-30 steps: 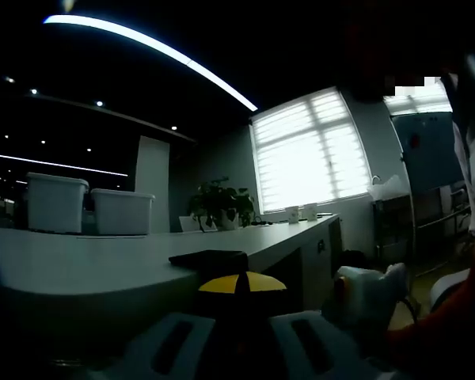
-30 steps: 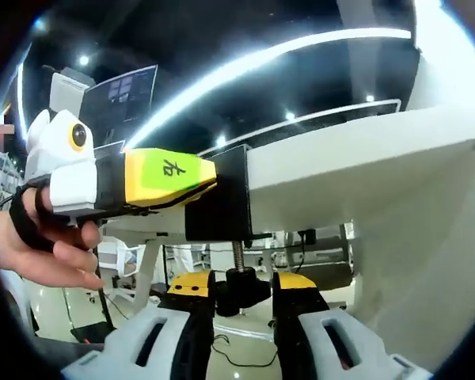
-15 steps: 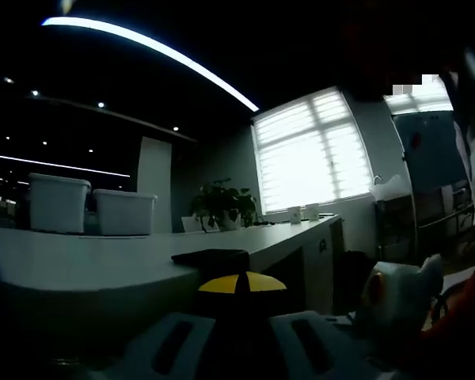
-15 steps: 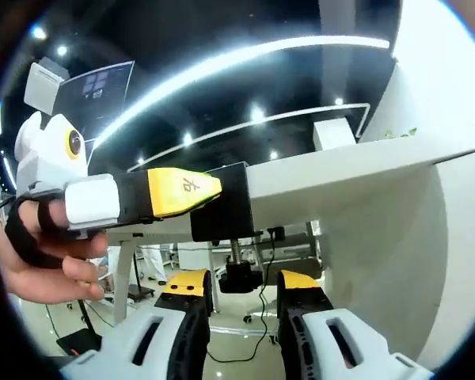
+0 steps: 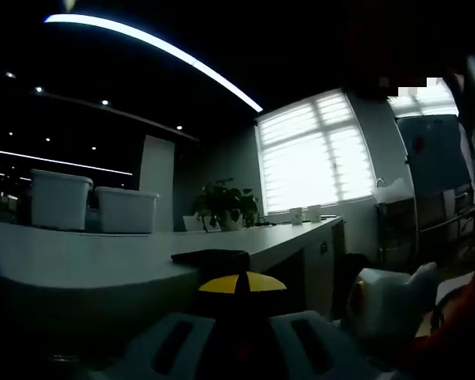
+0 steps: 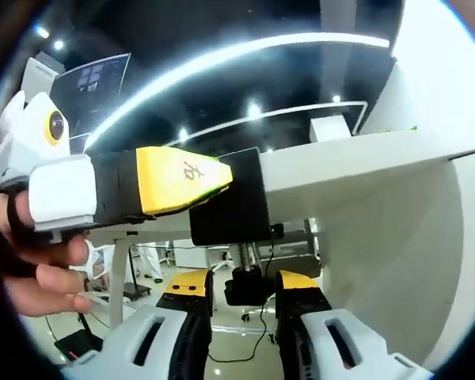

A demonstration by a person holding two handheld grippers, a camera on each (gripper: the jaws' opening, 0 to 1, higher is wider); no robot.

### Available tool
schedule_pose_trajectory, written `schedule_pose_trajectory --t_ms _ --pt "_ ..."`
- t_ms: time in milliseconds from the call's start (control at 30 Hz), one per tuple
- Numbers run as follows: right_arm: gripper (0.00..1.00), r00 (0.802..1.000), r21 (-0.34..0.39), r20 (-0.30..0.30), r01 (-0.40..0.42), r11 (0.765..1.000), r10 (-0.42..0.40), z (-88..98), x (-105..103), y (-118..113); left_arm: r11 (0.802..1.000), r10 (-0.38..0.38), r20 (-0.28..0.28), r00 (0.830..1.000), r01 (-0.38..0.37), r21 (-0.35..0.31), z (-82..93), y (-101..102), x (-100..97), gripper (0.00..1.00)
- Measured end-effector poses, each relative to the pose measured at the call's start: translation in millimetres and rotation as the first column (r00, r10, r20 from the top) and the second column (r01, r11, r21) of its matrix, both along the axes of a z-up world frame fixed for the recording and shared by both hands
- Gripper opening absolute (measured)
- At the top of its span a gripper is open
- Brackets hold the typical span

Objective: Clamp the fixed fixture on the desktop, loosen the retaining clip, secure it to the edge of the desk, and tighten the retaining clip.

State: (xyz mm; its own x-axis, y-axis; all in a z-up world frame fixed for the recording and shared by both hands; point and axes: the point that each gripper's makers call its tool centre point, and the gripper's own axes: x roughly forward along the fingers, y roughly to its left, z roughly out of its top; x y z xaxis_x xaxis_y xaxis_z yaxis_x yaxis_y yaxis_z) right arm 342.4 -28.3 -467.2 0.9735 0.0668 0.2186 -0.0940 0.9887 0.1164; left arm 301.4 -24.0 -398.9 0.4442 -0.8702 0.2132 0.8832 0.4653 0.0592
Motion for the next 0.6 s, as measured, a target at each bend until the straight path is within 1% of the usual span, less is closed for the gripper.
schedule_pose_trajectory --t_ms 67,133,233,333,400,467,533,600 --pt "0.29 1.0 -0.001 -0.001 0.003 1.0 -0.003 -0.2 1.5 -0.2 1.0 -0.001 -0.001 1.0 0.001 -0.002 -0.1 0.0 -0.3 0.01" --pt "0.25 1.0 -0.029 -0.005 0.026 0.999 -0.026 -1.4 2.8 -3.5 1.0 -0.002 -0.001 1.0 0.002 -0.004 -0.2 0.0 -0.6 0.01" --pt "0.25 1.0 -0.028 0.0 0.01 1.0 -0.01 -0.8 2.2 -4.3 1.0 -0.005 -0.002 1.0 0.005 -0.005 -0.2 0.0 -0.9 0.01" --pt "0.25 1.0 -0.03 0.005 -0.026 0.999 0.026 -0.7 2.3 -3.9 1.0 -0.006 -0.001 1.0 0.006 -0.004 -0.2 -0.1 -1.2 0.01" --pt "0.25 0.996 -0.05 0.012 -0.084 0.995 0.085 0.0 3.4 -2.1 1.0 -0.007 0.0 1.0 0.007 -0.002 -0.2 0.0 -1.3 0.01" --pt "0.25 0.988 -0.061 0.02 -0.151 0.987 0.152 0.1 4.2 -0.1 1.0 -0.008 0.001 1.0 0.008 -0.001 -0.3 -0.1 -1.3 0.01" --pt "0.25 0.975 -0.07 0.027 -0.22 0.973 0.222 -0.5 5.0 1.2 1.0 -0.008 0.001 1.0 0.008 0.001 -0.3 -0.1 -1.3 0.01" --pt "0.25 0.957 -0.119 0.023 -0.284 0.951 0.288 -1.3 5.5 3.3 1.0 -0.008 0.002 1.0 0.008 0.003 -0.4 -0.1 -1.3 0.01"
